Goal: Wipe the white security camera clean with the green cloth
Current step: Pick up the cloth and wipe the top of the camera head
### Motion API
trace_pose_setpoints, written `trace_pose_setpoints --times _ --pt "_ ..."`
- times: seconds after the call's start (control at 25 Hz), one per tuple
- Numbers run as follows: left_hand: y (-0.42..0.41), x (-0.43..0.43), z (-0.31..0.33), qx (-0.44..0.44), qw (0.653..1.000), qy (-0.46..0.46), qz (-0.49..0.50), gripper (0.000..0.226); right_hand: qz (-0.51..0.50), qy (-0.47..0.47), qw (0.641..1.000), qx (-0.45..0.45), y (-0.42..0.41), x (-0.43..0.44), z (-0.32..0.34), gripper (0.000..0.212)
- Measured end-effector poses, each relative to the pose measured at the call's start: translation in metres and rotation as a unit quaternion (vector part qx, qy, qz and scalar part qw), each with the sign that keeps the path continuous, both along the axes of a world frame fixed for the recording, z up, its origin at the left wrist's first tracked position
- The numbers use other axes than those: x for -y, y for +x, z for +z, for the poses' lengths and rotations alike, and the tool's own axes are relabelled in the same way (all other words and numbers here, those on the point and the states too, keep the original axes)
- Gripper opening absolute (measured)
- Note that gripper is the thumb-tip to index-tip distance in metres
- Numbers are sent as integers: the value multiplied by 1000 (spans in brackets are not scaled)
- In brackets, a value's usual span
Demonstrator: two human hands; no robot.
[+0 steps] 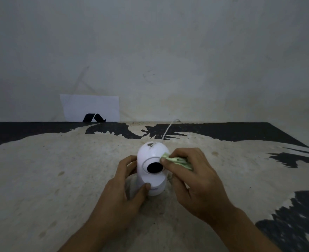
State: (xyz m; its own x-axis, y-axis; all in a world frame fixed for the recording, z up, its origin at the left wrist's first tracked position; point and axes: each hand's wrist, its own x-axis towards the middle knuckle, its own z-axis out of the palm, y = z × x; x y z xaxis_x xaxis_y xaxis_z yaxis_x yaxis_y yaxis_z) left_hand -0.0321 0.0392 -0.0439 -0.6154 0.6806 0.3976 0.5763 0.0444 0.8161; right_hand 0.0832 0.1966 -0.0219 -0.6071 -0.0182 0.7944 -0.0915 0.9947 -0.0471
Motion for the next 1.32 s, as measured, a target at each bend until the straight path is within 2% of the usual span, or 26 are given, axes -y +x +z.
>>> trace_pose_setpoints --times 0.12,0.24,0.4,0.64,0.76,0.84,1.0,1.12,1.24,1.32 --pt "0 1 0 0 1000 -10 10 59 -4 -38 999 -25 1 -5 1 19" --pt "0 -1 0 1 1000 -23 21 59 -21 -62 996 -52 -4 3 -2 29" --pt "1 0 1 16 999 -15 25 57 1 -46 999 -17 -11 13 -6 42" --pt "3 2 4 9 1000 -21 13 59 -46 -142 989 -2 -13 1 -8 33" --pt "3 1 3 12 1000 -16 16 58 -30 -124 991 -26 -15 6 -7 35" --pt "2 1 4 15 1000 -19 17 58 -32 -110 993 -14 -16 7 -7 41" --pt "3 1 5 22 1000 -15 10 58 -82 -132 988 17 -16 0 -7 34" --pt "3 0 5 25 1000 -11 11 57 -46 -116 991 -49 -19 3 -5 30" --pt "2 -1 4 35 999 -5 8 58 -22 -80 995 -50 -21 9 -6 49" --pt "2 0 2 33 999 -1 2 58 -45 -116 992 -19 -21 7 -7 46"
